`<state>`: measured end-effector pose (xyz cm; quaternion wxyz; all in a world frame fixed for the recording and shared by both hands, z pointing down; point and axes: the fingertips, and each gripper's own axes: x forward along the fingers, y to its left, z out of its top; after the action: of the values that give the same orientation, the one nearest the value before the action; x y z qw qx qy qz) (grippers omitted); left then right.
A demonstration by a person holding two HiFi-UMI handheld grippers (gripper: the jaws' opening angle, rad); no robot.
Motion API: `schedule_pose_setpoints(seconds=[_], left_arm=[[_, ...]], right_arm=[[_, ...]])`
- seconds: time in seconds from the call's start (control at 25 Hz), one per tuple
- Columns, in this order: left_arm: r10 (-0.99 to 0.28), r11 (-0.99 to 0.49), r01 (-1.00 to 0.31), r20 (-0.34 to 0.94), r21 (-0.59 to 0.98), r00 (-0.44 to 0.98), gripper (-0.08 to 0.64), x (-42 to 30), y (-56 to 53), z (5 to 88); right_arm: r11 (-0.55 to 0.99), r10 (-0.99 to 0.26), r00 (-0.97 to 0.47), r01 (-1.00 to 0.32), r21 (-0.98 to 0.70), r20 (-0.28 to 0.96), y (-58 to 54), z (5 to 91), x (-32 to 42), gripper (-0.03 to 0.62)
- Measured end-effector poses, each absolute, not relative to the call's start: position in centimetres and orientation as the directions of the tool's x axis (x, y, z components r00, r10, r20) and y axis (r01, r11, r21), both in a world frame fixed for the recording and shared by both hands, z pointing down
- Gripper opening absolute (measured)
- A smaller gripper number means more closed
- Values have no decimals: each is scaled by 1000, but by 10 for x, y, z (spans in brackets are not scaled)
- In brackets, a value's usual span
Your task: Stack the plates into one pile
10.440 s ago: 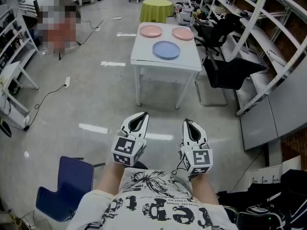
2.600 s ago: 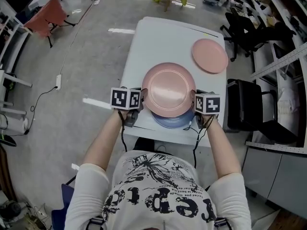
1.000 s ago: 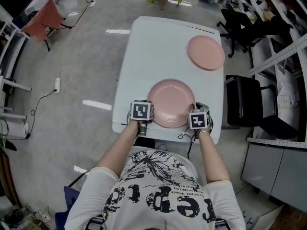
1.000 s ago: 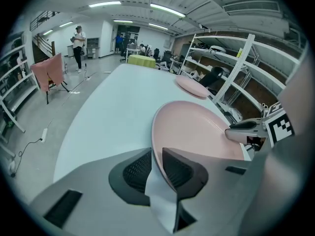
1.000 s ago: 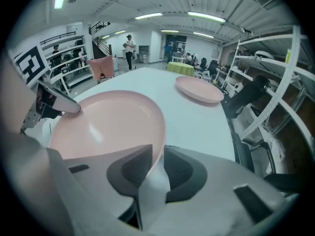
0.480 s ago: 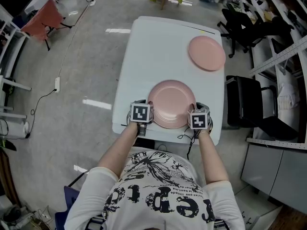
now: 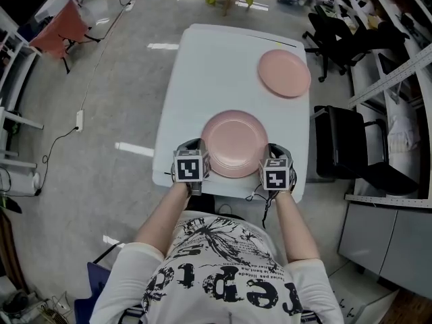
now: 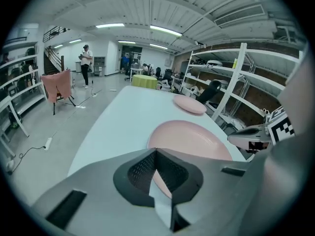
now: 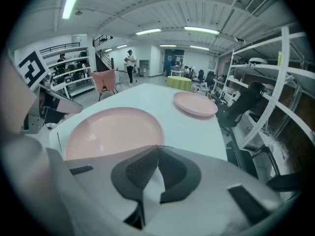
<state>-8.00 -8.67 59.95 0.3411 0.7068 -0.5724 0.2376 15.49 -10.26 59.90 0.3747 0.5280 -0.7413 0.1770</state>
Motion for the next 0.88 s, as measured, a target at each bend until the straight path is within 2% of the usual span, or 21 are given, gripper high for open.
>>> schedule_pose_setpoints(seconds=[0.32,0.6,0.88], left_arm=[[-703,-209,-939,625,274,339,2,-41,-53,559],[-808,-432,-891,381,137,450,2,-20,-69,500],[-764,-557,-812,275,175,584,2,1,-107,472]], right_arm=[[414,-719,-250,-903,111,649,-63,562,161,6],[376,-824,-298,-924,72,482,-60,509,157,6],[330,-906,-264,-930,164,330,-87,470,160,8]])
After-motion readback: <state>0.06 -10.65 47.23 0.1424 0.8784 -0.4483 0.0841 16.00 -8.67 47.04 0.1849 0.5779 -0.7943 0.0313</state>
